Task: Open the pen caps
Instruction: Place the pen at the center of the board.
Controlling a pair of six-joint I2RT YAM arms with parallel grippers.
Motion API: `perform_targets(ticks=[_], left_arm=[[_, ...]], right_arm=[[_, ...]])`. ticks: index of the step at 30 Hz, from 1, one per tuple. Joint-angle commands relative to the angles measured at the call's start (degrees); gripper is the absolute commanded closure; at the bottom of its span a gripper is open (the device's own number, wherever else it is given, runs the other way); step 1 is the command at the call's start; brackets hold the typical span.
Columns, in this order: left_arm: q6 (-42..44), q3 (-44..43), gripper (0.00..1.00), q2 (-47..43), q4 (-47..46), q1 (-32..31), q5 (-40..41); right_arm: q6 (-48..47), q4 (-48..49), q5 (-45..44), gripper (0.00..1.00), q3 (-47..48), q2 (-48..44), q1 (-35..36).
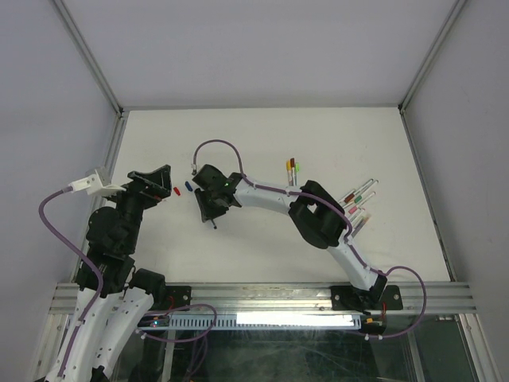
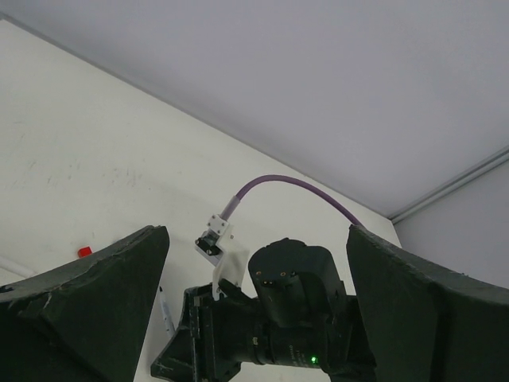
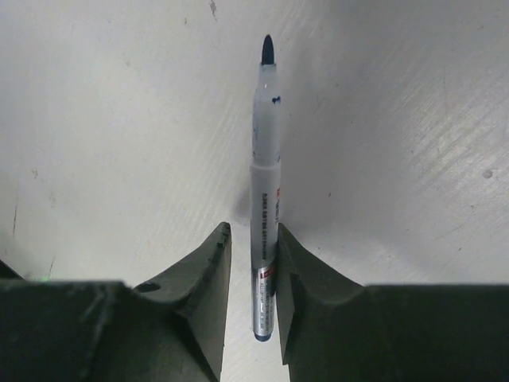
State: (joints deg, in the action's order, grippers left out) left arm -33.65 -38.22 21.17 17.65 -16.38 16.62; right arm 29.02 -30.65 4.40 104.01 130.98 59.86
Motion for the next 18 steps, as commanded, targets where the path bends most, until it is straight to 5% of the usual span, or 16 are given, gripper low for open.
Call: perform_targets(ticks=[1,18], left_arm=[[0.5,-0.6,0.02,-0.3,-1.3,0.5,1.0],[0.4,-0.4,0.02,-0.6,-1.3,0.4,1.0]], right_arm=[[-0.5,-1.2,-3.3,0.70,0.9,1.1,0.4],[-1.8,-0.3,0.3,0.63,0.8,0.2,0.3]])
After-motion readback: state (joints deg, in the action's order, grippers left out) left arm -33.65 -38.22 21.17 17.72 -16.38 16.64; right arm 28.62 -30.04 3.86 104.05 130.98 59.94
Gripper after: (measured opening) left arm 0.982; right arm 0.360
